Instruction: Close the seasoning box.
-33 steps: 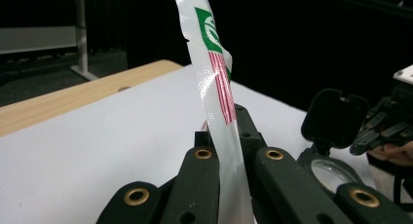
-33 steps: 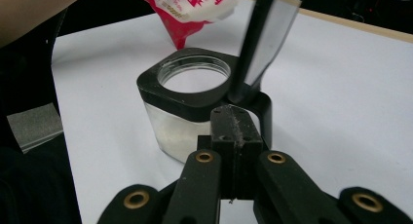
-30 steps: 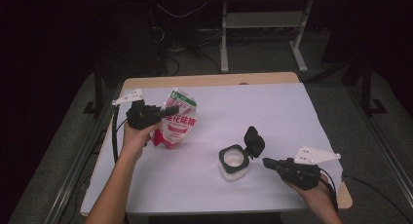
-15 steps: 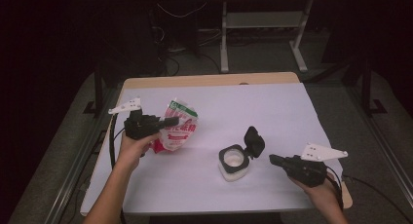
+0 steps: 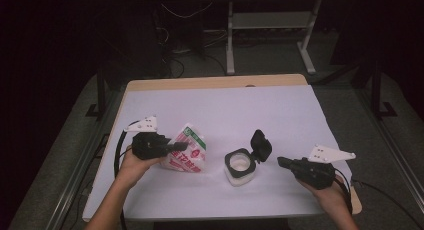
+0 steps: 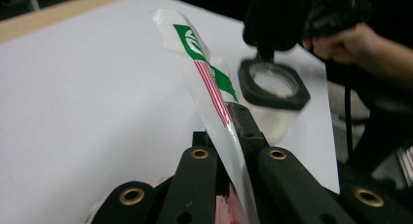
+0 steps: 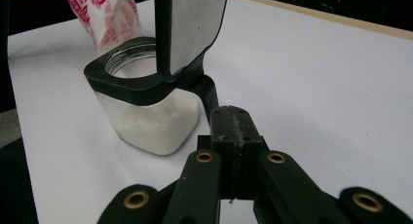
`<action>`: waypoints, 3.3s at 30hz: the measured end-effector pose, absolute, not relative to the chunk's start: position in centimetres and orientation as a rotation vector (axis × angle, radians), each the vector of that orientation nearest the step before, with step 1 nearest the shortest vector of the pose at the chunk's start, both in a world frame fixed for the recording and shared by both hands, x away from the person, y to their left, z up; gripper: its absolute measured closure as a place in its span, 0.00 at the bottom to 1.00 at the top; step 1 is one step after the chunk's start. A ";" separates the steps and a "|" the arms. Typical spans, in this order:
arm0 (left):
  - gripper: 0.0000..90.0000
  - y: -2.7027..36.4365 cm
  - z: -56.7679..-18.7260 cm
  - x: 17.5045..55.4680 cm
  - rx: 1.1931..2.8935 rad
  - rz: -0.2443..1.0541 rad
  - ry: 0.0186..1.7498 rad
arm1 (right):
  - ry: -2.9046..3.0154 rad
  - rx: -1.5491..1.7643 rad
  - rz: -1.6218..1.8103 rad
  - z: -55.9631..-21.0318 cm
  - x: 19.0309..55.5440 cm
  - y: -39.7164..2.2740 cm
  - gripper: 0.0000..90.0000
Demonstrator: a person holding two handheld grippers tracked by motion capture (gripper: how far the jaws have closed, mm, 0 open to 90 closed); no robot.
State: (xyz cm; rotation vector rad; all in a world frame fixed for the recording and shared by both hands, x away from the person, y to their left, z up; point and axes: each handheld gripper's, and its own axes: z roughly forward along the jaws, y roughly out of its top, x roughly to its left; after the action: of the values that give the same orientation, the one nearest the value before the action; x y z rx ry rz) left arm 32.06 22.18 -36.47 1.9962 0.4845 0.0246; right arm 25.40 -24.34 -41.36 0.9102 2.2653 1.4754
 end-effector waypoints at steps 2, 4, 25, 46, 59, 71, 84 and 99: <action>0.97 22.0 -36.8 31.6 2.010 0.021 0.474 | 2.264 0.909 1.471 -41.4 25.4 -24.3 1.00; 0.97 21.9 -37.3 31.2 2.006 0.017 0.480 | 2.263 0.910 1.472 -41.4 25.4 -24.3 1.00; 0.83 24.4 -39.7 28.0 1.955 -0.016 0.560 | 2.274 0.903 1.466 -41.6 25.5 -24.1 1.00; 0.43 27.5 -40.2 25.5 1.905 -0.018 0.587 | 2.283 0.904 1.451 -41.8 25.5 -23.8 1.00; 0.39 29.1 -39.6 25.5 1.872 0.036 0.622 | 2.290 0.905 1.443 -41.9 25.6 -23.8 1.00; 0.25 31.4 -39.5 26.0 1.859 0.216 0.695 | 2.288 0.920 1.436 -41.7 25.9 -23.8 1.00; 0.16 33.1 -40.3 26.4 1.854 0.309 0.782 | 2.309 0.926 1.431 -40.6 27.4 -23.6 1.00; 0.16 32.8 -40.8 26.5 1.863 0.298 0.800 | 2.282 0.878 1.496 -38.7 28.7 -22.1 1.00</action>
State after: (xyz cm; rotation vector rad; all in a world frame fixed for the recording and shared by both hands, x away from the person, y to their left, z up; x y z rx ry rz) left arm 26.46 32.83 -40.82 1.8626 0.8003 0.2980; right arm 28.65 -22.06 -38.69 0.8778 2.2820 1.4961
